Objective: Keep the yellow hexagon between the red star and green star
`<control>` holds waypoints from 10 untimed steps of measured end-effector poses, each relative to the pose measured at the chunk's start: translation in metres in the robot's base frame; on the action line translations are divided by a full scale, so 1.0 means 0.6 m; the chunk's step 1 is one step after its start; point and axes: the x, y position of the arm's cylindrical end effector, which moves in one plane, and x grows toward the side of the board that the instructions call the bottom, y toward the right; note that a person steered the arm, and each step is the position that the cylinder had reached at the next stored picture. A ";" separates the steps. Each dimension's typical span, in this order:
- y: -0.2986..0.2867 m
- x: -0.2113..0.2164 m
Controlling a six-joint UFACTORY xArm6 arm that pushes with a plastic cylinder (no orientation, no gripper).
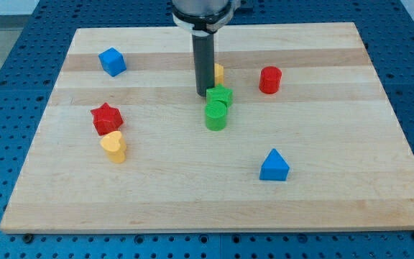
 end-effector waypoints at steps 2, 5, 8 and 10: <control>0.028 0.023; 0.090 -0.080; -0.044 -0.074; -0.104 -0.010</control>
